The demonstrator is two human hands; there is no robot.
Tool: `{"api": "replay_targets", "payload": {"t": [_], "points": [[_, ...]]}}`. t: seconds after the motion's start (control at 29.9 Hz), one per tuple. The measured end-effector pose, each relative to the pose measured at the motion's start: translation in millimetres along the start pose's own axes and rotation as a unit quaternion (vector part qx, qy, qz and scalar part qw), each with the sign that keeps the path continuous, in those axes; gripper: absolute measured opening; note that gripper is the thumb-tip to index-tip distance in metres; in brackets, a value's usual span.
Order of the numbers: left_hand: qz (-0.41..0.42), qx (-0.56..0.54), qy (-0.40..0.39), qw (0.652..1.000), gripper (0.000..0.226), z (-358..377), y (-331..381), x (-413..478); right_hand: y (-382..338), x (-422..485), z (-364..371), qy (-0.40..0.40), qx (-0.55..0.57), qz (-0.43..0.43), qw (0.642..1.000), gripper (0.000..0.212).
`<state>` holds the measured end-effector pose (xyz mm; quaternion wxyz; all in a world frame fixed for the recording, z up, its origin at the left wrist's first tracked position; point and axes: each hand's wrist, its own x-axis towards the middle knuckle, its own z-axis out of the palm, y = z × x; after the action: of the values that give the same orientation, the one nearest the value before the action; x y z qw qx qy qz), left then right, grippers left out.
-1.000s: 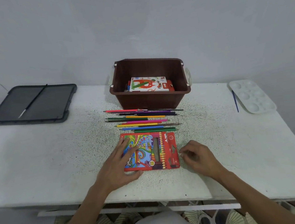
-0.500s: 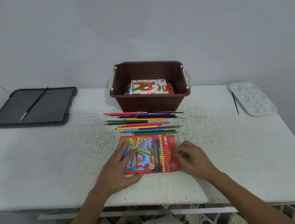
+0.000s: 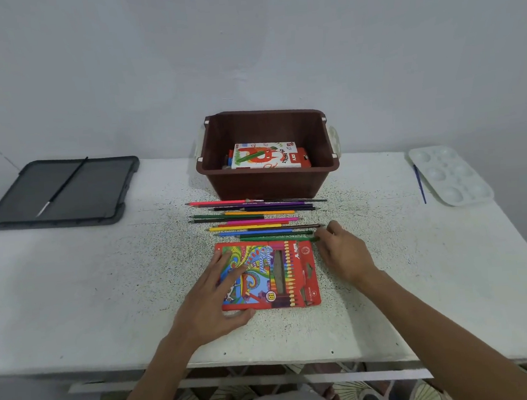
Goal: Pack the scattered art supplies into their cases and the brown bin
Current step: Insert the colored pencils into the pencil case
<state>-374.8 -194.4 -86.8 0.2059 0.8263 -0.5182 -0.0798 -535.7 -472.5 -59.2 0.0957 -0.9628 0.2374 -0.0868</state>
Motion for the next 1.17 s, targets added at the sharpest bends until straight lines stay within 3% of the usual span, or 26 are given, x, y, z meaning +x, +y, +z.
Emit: {"api": "replay_targets", "payload": {"t": [0.2,0.47,0.8,1.04,1.17], "points": [[0.004,-0.005,0.004,1.0,0.087,0,0,-1,10,3,-8,0.01,-0.062,-0.014,0.998,0.014],[-0.007,-0.005,0.002,1.0,0.088,1,-2,0,63,-24,-34,0.074,0.009,-0.023,0.997,0.004],[-0.007,-0.003,0.011,1.0,0.088,4,-3,0,106,-81,-57,0.011,0.008,-0.067,0.998,0.014],[-0.004,-0.005,0.017,1.0,0.088,4,-4,1,85,-91,-50,-0.004,0.005,-0.124,0.992,0.003],[0.0,-0.004,0.02,1.0,0.088,4,-4,0,56,-87,-31,-0.013,0.016,-0.14,0.99,0.023]]}}
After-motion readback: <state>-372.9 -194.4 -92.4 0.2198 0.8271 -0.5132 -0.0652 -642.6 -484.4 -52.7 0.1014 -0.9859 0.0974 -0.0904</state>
